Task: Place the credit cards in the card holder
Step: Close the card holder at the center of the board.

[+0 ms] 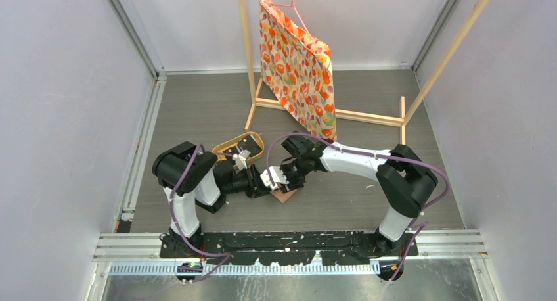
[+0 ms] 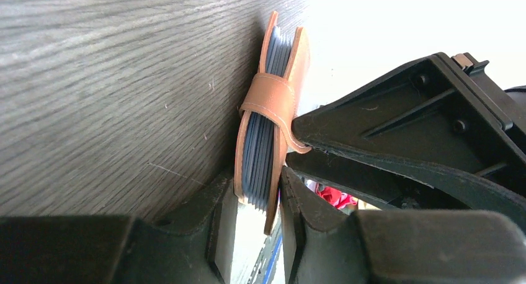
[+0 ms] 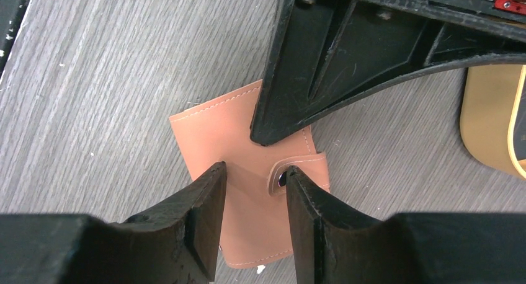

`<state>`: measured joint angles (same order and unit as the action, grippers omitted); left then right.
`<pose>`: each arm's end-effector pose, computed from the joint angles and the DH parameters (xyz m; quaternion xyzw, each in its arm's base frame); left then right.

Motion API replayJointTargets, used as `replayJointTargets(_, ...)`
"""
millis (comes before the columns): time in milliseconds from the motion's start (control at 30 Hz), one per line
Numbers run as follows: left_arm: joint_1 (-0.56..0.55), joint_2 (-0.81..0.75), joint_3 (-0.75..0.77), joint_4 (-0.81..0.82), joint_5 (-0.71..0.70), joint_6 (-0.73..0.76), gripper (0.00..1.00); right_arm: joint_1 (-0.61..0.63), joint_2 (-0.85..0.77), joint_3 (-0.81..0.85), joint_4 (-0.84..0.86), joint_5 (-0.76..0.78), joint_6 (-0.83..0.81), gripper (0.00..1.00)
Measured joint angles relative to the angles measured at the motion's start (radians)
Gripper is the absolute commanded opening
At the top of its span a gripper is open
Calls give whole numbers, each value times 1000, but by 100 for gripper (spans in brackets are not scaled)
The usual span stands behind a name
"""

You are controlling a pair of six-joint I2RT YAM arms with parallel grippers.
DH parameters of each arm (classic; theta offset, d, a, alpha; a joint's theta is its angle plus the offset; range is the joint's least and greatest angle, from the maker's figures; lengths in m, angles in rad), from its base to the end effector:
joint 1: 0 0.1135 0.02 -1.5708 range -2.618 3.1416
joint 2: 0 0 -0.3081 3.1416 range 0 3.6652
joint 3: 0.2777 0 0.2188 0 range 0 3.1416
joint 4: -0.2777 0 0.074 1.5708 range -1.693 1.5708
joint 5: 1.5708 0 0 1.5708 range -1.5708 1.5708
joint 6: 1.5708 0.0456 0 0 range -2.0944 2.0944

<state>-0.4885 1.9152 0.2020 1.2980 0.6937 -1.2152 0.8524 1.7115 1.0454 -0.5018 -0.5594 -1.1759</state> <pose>0.2100 -0.1446 0.1427 -0.1064 0.8023 -0.5741 0.1240 0.1857 0.2492 0.2321 -0.8287 0.4506 0.2360 0.2334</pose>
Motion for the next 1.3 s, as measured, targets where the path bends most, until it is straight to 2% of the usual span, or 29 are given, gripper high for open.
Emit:
replayJointTargets(300,-8,-60,-7,-65,-36,-14,35,19,-17,-28,42,24,5,45)
replayJointTargets(433,-8,-123,-17,-145,-58,-18,40,26,-17,-32,53,23,4,45)
replayJointTargets(567,-8,-225,-16,-290,-86,-29,45,31,-17,-36,61,22,4,44)
replayJointTargets(733,-1,-418,0,-571,-138,17,51,31,-16,-36,60,22,4,43)
replayJointTargets(867,0,-564,32,-822,-190,84,52,31,-16,-36,60,21,4,43)
replayJointTargets(1000,0,-666,63,-1005,-223,146,50,31,-15,-36,60,22,4,43)
replayJointTargets(1133,0,-691,107,-1114,-234,189,44,31,-14,-36,60,22,4,43)
replayJointTargets(1300,-9,-678,178,-1195,-258,227,43,33,-19,-45,71,24,5,43)
